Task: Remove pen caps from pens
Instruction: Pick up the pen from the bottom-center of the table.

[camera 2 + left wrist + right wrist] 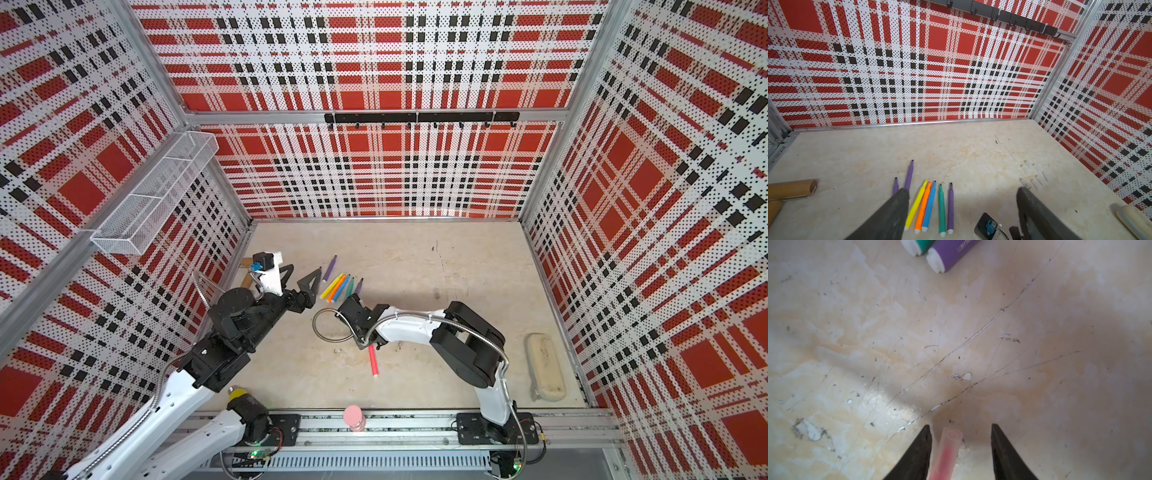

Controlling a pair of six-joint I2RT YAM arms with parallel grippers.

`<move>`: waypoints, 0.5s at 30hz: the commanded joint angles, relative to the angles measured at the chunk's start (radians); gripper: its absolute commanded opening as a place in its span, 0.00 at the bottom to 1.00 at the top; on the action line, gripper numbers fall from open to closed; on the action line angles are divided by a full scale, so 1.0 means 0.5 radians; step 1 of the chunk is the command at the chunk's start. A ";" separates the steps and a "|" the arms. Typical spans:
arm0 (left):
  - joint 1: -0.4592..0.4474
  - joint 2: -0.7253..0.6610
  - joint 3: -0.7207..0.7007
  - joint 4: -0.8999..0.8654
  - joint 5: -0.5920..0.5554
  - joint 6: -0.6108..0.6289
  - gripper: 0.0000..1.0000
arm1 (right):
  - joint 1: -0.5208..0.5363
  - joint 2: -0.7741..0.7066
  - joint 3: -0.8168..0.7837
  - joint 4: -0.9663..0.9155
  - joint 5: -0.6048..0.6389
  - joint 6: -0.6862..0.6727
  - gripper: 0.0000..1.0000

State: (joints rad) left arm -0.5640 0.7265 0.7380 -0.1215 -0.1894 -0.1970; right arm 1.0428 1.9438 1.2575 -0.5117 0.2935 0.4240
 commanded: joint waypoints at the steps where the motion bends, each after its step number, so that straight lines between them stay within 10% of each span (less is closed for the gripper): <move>1: -0.013 -0.023 -0.020 0.026 -0.043 0.028 0.85 | 0.024 -0.060 -0.024 0.061 -0.030 0.065 0.46; 15: -0.020 -0.053 -0.016 0.036 -0.072 0.052 0.90 | 0.053 -0.061 -0.035 0.062 -0.010 0.083 0.11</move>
State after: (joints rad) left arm -0.5648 0.7174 0.7376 -0.1207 -0.2104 -0.1829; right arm 1.0653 1.9430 1.2411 -0.5018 0.2810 0.4606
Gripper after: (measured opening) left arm 0.894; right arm 0.152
